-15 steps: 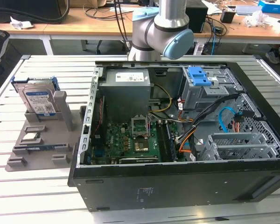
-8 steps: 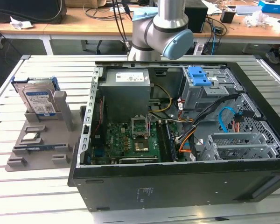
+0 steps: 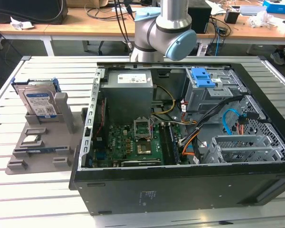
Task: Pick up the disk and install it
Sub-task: 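Reach for the disk, then pick up the disk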
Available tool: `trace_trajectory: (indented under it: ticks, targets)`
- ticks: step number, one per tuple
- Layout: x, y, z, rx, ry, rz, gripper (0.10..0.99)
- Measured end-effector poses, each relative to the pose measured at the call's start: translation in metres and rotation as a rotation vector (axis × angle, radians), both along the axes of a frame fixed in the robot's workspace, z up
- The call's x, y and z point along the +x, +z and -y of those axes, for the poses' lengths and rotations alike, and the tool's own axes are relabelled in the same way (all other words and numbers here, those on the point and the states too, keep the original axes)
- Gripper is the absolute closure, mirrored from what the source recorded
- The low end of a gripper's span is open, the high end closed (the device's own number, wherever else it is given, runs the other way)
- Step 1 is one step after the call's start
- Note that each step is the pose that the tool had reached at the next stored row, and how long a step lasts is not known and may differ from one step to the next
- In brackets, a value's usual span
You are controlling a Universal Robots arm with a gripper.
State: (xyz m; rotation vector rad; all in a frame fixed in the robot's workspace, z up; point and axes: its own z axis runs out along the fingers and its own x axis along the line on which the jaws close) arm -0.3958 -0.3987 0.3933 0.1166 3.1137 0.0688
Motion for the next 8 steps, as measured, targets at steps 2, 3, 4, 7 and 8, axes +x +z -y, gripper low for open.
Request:
trace_trajectory:
  ticks: [2,3,4,7,8]
  targets:
    - [0.0,0.0,0.0,0.0,0.0,0.0,0.98]
    - [0.0,0.0,0.0,0.0,0.0,0.0,0.98]
    - [0.0,0.0,0.0,0.0,0.0,0.0,0.98]
    - [-0.0001,0.0,0.0,0.0,0.014,0.0,0.98]
    - [-0.0002,0.0,0.0,0.0,0.037,0.0,0.98]
